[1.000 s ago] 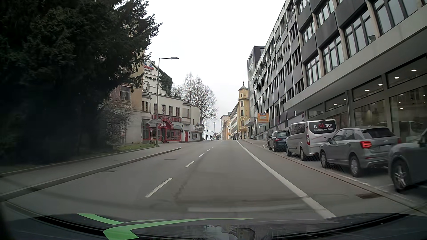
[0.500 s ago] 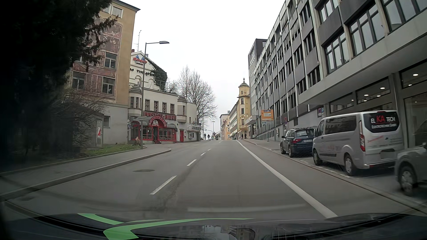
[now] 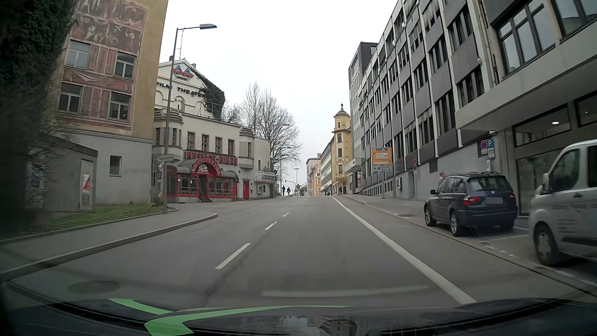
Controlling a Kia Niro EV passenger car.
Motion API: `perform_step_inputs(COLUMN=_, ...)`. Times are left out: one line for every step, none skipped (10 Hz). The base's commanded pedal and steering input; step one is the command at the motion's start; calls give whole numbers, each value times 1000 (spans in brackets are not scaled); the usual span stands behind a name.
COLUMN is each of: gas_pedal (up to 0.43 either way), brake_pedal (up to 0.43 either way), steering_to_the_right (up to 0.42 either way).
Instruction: Follow the waypoints while adhering to traffic rules and regulations
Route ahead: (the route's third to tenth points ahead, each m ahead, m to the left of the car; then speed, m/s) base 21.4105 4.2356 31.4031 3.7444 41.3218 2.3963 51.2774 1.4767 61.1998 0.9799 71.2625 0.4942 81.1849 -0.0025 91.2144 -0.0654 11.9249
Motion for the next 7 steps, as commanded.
perform_step_inputs(gas_pedal=350, brake_pedal=0, steering_to_the_right=10)
perform_step_inputs(gas_pedal=339, brake_pedal=0, steering_to_the_right=12)
perform_step_inputs(gas_pedal=331, brake_pedal=0, steering_to_the_right=12)
perform_step_inputs(gas_pedal=331, brake_pedal=0, steering_to_the_right=12)
perform_step_inputs(gas_pedal=331, brake_pedal=0, steering_to_the_right=10)
perform_step_inputs(gas_pedal=331, brake_pedal=0, steering_to_the_right=8)
perform_step_inputs(gas_pedal=319, brake_pedal=0, steering_to_the_right=7)
